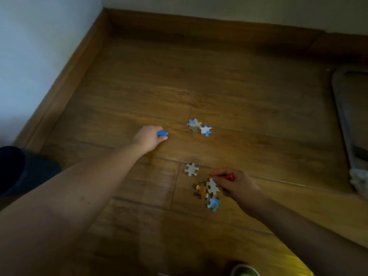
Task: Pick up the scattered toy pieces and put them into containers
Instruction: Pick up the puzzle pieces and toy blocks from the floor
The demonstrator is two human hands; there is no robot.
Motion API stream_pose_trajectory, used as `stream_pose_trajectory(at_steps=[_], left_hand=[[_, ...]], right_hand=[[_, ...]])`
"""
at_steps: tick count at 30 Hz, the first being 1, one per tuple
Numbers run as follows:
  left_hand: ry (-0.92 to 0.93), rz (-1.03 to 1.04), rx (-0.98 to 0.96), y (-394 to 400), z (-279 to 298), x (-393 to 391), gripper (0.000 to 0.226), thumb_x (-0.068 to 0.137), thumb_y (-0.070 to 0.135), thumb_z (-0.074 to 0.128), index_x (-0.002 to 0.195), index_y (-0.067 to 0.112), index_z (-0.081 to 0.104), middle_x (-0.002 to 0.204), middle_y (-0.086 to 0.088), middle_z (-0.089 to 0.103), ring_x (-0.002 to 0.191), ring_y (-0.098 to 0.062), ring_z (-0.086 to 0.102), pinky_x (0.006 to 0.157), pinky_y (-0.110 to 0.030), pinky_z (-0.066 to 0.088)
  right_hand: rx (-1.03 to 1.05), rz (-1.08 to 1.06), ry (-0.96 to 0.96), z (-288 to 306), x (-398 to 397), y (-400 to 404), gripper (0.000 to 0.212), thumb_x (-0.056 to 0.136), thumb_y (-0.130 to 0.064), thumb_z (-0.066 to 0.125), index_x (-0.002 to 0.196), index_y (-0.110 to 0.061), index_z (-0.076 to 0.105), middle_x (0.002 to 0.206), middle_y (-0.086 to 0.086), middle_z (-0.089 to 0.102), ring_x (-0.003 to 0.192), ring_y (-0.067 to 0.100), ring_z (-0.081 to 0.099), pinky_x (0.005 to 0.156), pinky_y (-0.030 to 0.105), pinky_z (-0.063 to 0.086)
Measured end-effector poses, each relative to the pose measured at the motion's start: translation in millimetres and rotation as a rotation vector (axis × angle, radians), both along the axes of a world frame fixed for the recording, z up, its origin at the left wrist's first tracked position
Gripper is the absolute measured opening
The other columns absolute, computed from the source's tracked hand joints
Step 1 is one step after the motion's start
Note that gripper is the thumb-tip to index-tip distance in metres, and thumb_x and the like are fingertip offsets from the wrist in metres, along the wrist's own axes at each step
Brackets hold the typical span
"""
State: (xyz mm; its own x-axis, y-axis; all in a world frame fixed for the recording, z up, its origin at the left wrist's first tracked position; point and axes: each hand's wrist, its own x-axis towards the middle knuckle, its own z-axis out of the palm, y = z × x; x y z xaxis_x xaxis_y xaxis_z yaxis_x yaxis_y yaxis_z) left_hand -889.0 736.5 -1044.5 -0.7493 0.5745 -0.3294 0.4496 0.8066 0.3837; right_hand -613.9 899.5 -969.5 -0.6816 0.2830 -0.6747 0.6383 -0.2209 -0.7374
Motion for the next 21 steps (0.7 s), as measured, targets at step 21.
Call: stream_pose_trajectory(at_steps=[21], left_hand=[[-0.028,-0.029,-0.007,112.8,1.0,18.0,0.019,0.095,0.034,0.055,0.108,0.021,0.062,0.130,-0.007,0.045,0.109,-0.023,0.055,0.091,-0.030,0.040]], right_hand=[[0.140,0.049,-0.070,-4.1,51.8,37.1,0.013,0.087,-0.021,0.070,0.087,-0.033,0.075,0.058,-0.015,0.059,0.058,0.006,0.050,0.057,0.025,0.041]])
